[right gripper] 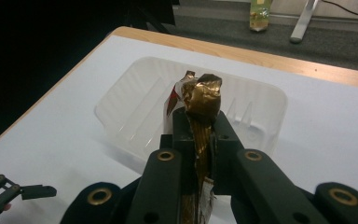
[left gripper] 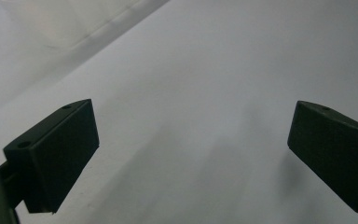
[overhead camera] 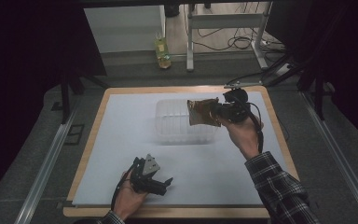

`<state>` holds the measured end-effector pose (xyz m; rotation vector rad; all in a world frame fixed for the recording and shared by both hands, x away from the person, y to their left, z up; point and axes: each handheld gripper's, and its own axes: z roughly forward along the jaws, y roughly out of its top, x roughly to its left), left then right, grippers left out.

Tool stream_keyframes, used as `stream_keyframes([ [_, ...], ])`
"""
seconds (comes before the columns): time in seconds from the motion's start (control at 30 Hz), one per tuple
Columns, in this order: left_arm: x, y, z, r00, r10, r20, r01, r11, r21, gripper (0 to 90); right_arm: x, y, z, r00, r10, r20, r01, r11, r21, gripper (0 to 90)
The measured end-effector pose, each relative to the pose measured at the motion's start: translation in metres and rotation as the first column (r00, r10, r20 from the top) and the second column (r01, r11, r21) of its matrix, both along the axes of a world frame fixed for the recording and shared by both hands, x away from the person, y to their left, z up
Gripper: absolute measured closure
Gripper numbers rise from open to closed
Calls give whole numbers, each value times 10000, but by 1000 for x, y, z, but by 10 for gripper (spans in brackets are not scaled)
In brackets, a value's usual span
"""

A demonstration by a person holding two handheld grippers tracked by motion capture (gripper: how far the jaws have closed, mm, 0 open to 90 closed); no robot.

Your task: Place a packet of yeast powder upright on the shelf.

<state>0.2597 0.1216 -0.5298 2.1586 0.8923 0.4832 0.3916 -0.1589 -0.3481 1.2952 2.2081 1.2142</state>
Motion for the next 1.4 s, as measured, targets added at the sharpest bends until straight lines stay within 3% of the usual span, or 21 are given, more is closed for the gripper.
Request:
stream_keyframes([
  [0.57,0,1,0,10000,-24,-4,24,10000,-33,17,12,28,-16,9996,-2,-300,-20,9973,-740,830],
  [1.4,0,1,0,10000,-65,-30,64,10000,-50,18,38,47,-36,9974,90,-713,-138,9976,-684,812],
])
